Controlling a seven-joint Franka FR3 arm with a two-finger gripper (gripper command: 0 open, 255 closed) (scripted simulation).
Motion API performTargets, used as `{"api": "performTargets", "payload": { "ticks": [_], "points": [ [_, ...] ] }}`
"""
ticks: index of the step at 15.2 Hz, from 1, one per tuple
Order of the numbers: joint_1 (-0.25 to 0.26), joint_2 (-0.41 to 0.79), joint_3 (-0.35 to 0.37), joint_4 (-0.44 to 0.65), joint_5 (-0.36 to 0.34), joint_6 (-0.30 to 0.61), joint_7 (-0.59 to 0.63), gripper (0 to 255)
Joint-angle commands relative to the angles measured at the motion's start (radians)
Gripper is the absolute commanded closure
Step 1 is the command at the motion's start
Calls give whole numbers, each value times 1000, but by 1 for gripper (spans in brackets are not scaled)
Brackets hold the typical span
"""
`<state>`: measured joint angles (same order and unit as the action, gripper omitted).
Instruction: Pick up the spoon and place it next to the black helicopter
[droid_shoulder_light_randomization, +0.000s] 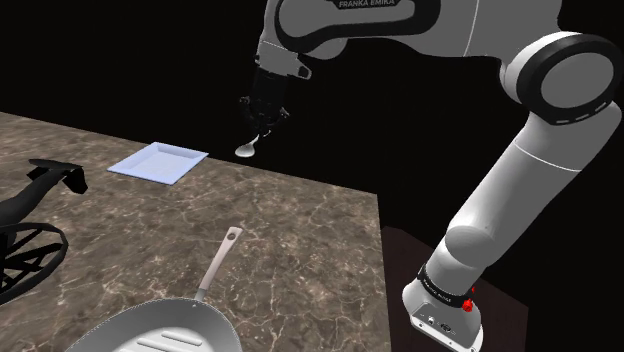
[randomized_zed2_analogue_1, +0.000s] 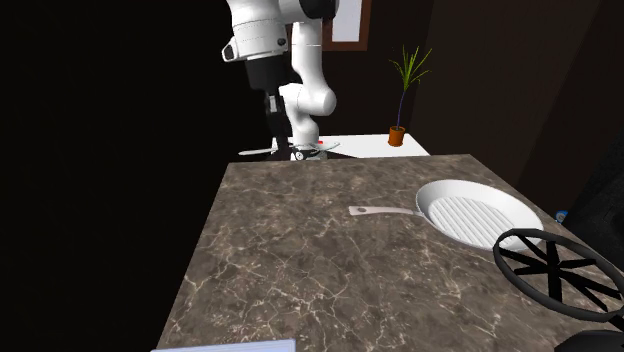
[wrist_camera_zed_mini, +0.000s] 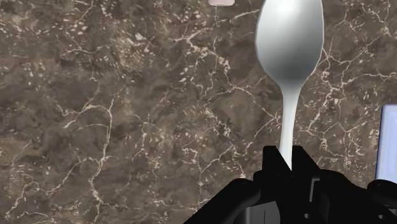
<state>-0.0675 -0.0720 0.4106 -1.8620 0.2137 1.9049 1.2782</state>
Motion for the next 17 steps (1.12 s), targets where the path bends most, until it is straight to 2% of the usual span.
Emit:
{"api": "performTargets", "payload": {
  "ticks": [1,6,12,17],
  "points": [
    [19,31,25,36,-17,1,50,255],
    [83,139,89,148,-87,7,195,255],
    [185,293,137,320,-195,-12,356,255],
    [182,291,134,251,-193,55,349,255]
  ]
}}
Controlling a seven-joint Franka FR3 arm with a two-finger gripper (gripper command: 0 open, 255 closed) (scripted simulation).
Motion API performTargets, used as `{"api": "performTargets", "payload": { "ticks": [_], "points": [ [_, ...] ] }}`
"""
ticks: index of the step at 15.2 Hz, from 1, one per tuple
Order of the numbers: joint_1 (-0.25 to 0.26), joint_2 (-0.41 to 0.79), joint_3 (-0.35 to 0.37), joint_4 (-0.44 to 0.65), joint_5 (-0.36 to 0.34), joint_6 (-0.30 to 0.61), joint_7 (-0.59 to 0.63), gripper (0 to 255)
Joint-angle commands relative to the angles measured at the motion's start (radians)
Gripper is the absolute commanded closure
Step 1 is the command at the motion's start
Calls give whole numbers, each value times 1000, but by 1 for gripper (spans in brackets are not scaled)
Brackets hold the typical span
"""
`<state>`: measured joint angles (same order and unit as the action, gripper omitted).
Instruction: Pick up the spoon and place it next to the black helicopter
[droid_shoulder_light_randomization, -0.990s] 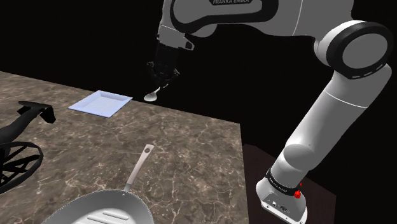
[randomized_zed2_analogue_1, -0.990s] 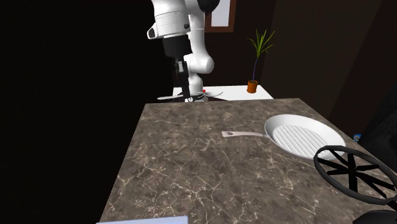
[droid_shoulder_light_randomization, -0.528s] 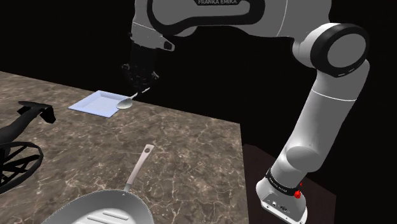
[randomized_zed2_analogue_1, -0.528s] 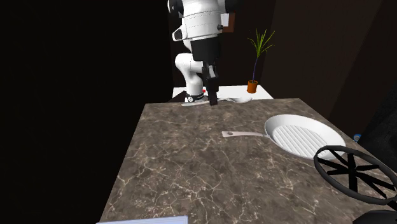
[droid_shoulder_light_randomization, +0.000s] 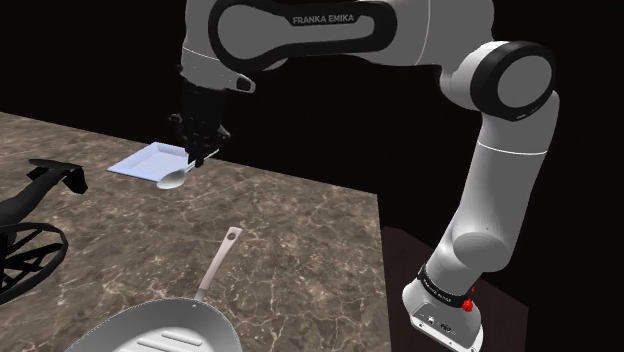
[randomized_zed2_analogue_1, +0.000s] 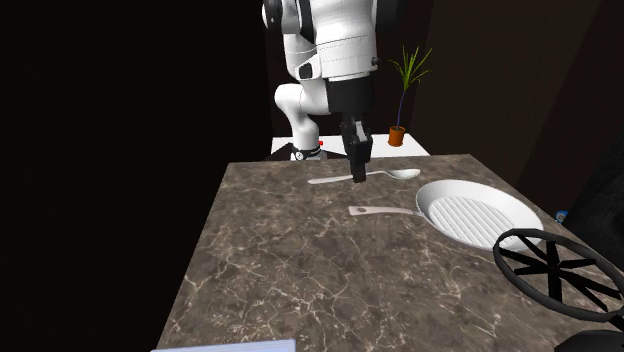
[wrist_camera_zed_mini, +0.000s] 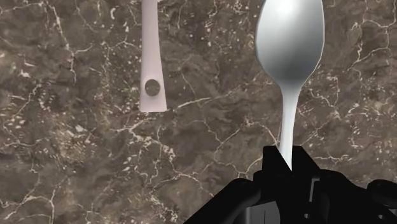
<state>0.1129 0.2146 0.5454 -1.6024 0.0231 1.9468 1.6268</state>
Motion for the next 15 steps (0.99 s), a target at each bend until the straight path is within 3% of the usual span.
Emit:
{"api": "performTargets", "payload": {
  "ticks": [1,15],
  "points": [
    [1,5,-1,-21,-2,26,0,255],
    [2,38,-8,-171,-17,204,-7,255]
  ]
}}
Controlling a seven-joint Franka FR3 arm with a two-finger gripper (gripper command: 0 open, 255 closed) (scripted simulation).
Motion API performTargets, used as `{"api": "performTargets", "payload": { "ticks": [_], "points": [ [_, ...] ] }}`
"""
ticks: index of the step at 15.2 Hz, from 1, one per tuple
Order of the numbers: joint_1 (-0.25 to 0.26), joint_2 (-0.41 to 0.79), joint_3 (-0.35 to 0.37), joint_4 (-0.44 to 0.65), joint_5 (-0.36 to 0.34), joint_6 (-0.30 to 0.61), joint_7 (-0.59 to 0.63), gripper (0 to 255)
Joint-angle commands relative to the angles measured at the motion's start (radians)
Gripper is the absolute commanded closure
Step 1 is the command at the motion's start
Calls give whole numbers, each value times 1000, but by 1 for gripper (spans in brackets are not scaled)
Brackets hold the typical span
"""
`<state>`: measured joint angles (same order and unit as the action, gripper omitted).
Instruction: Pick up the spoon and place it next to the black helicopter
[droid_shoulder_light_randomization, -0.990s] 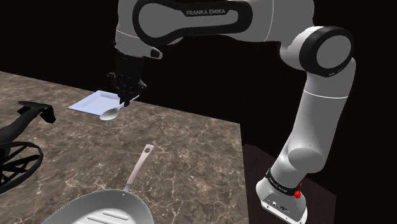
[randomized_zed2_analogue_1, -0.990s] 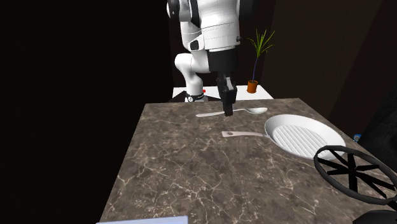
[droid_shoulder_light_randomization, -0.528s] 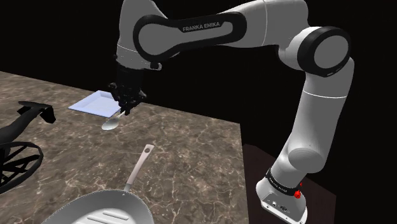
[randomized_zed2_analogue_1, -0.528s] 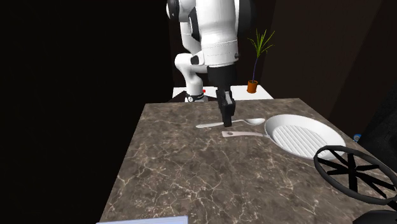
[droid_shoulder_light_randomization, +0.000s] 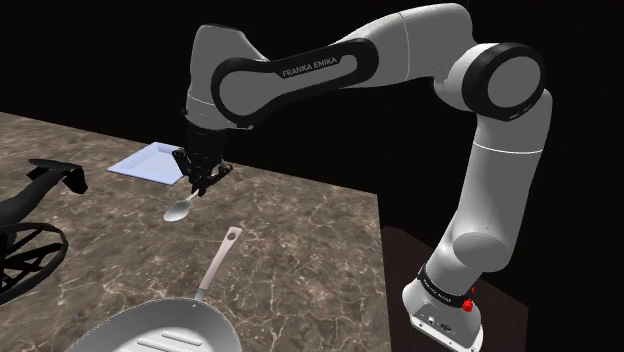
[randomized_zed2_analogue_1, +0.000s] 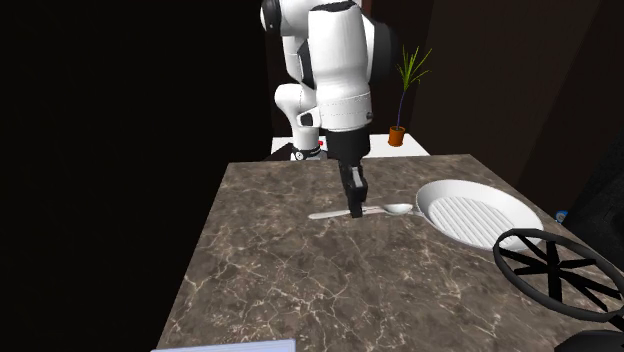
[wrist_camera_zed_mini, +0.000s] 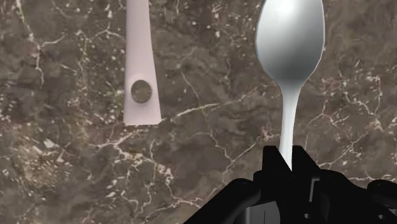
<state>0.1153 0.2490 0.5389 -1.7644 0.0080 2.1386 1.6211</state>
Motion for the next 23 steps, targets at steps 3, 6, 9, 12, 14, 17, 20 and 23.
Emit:
{"api": "performTargets", "payload": {
  "ticks": [3,6,9,12,14,17,20,23],
  "points": [
    [2,16,-3,-34,-8,49,0,255],
    [4,31,-6,-57,-16,85,1,255],
    [8,47,-10,-79,-24,121,4,255],
    [11,65,-15,-98,-34,156,7,255],
    [14,78,-18,-109,-41,179,9,255],
    [19,98,-24,-125,-53,213,13,255],
    [24,118,-30,-137,-64,243,17,255],
    [24,118,-30,-137,-64,243,17,255]
  ]
}}
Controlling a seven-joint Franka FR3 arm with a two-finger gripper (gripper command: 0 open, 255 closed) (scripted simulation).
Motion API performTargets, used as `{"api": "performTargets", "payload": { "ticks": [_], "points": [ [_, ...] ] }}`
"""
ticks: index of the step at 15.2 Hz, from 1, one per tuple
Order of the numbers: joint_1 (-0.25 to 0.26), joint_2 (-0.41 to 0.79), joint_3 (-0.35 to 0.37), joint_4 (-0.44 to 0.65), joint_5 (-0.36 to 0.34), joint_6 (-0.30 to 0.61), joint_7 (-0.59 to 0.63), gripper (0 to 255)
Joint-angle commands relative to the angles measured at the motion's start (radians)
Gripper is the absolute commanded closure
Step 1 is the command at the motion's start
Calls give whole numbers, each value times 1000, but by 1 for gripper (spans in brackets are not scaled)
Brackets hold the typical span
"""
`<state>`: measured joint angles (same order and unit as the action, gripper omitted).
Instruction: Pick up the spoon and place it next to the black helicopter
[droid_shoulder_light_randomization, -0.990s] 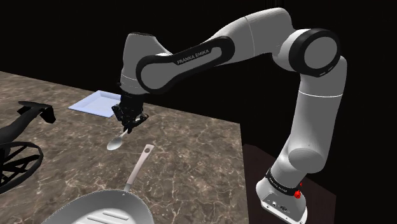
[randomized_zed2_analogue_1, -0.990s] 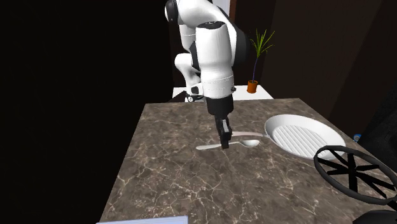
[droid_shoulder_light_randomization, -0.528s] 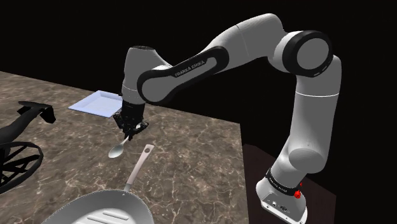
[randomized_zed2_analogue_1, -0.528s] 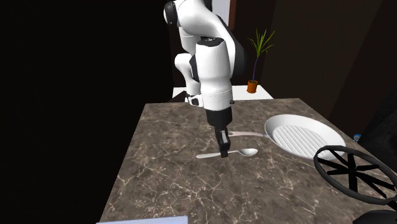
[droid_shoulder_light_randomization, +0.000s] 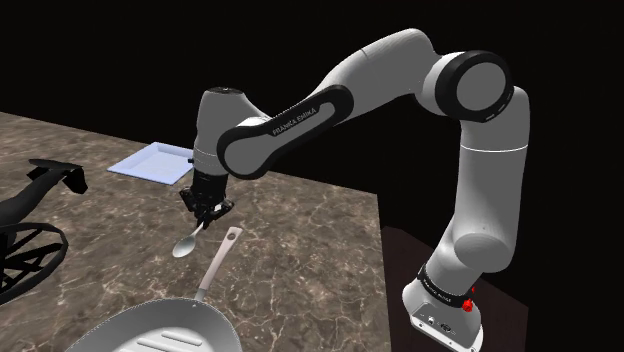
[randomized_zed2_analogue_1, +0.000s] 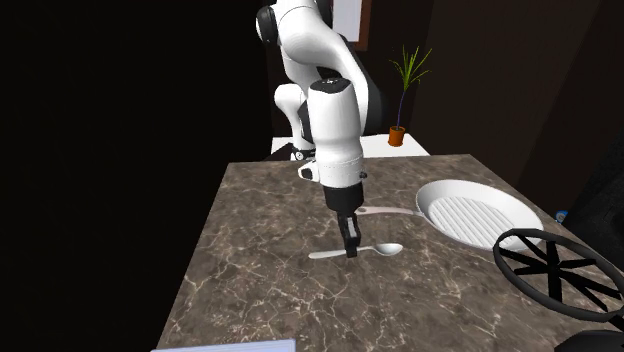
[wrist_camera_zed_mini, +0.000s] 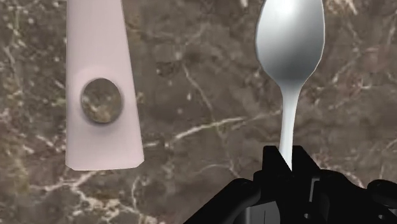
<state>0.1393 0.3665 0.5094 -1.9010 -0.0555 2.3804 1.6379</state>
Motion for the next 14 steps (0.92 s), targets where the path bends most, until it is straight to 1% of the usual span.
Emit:
{"api": "performTargets", "payload": {
  "ticks": [1,4,5,10,14],
  "points": [
    [0,0,0,-1,0,1,0,255],
    [0,0,0,-1,0,1,0,255],
    [0,0,0,-1,0,1,0,0],
    [0,0,0,-1,0,1,0,0],
    [-34,-87,21,17,51,-97,-33,0]
  ]
}}
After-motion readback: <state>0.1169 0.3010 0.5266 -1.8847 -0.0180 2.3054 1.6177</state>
